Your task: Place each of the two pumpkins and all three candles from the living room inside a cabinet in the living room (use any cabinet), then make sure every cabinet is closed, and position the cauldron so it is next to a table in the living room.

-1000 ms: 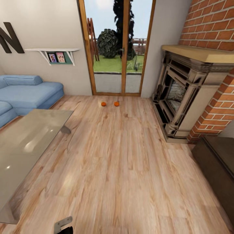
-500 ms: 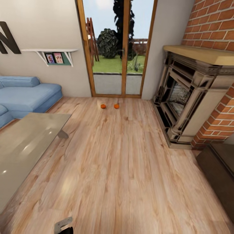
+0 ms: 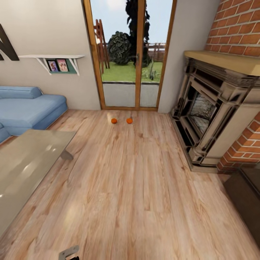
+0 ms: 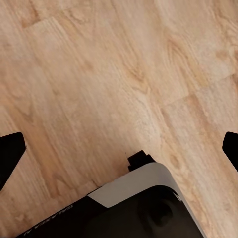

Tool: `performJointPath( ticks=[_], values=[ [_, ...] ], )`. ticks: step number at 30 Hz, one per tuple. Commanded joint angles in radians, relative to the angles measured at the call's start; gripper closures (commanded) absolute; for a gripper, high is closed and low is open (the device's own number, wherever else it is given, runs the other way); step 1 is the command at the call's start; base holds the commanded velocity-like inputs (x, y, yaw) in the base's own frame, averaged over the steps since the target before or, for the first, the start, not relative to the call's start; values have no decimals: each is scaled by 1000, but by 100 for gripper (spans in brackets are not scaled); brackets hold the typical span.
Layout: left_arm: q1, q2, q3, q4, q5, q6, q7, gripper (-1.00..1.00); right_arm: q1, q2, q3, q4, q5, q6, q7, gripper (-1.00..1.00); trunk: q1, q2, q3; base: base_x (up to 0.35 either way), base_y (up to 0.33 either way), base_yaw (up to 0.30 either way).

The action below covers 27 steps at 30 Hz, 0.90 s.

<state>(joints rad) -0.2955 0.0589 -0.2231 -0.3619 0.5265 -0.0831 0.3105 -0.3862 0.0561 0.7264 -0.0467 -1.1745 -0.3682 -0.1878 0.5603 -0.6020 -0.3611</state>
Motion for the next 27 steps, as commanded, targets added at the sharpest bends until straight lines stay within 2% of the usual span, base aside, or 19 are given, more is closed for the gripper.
performJointPath(
  ticks=[1, 13, 27],
  values=[
    [-1, 1, -9, 0, 10, -4, 6, -100, 0, 0, 8, -1, -5, -2, -6, -100, 1, -1, -1, 331, 0, -29],
    [-1, -1, -8, 21, 9, -6, 4, -100, 0, -1, 8, -1, -5, -20, 45, -100, 1, -1, 9, 331, 9, -160],
    [-1, -4, -8, 21, 8, -6, 4, -100, 0, -1, 8, -1, -5, -20, 48, -100, 1, -1, 10, 299, 145, -12]
  ],
)
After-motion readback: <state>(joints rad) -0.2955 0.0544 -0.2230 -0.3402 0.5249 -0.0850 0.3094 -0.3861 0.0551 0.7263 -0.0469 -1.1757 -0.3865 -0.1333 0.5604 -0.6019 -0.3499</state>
